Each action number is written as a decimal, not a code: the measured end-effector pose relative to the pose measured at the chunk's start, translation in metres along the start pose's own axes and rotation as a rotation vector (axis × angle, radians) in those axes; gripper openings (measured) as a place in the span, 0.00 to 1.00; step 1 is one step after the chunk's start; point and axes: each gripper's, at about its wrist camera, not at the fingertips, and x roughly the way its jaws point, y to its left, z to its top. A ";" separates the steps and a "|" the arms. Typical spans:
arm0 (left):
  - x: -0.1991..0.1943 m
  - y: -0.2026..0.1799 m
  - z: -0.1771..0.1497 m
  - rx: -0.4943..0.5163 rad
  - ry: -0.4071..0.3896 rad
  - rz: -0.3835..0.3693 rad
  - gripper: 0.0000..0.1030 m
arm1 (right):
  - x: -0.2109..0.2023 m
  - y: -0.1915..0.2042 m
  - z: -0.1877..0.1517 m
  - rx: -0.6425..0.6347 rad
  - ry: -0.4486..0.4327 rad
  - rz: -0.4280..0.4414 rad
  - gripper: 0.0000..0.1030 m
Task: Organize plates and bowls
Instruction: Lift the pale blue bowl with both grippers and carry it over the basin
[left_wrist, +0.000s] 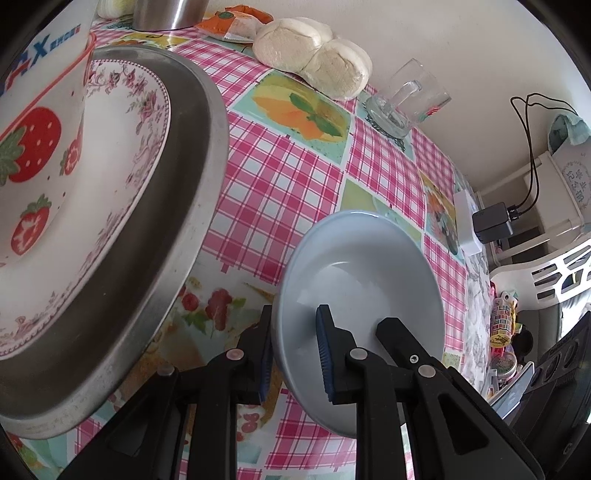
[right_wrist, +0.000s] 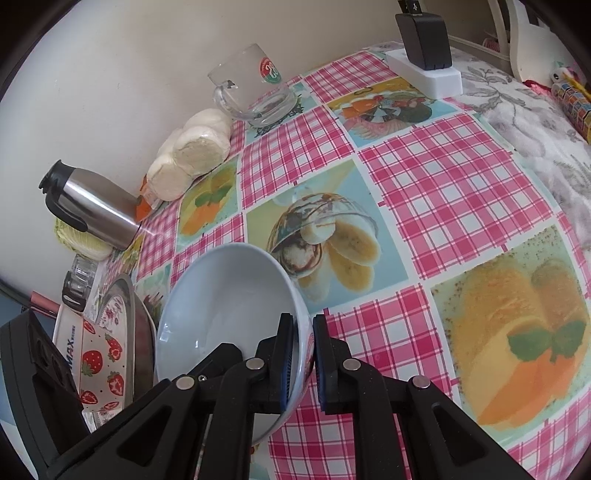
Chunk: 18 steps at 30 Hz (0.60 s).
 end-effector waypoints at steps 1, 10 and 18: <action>-0.001 0.000 0.000 0.001 0.000 -0.006 0.20 | -0.001 0.001 0.000 -0.004 0.000 -0.005 0.11; -0.017 -0.005 0.004 0.010 -0.007 -0.056 0.20 | -0.017 0.013 0.003 -0.036 -0.027 -0.038 0.12; -0.065 -0.022 0.013 0.080 -0.077 -0.136 0.20 | -0.059 0.034 0.010 -0.054 -0.114 -0.028 0.12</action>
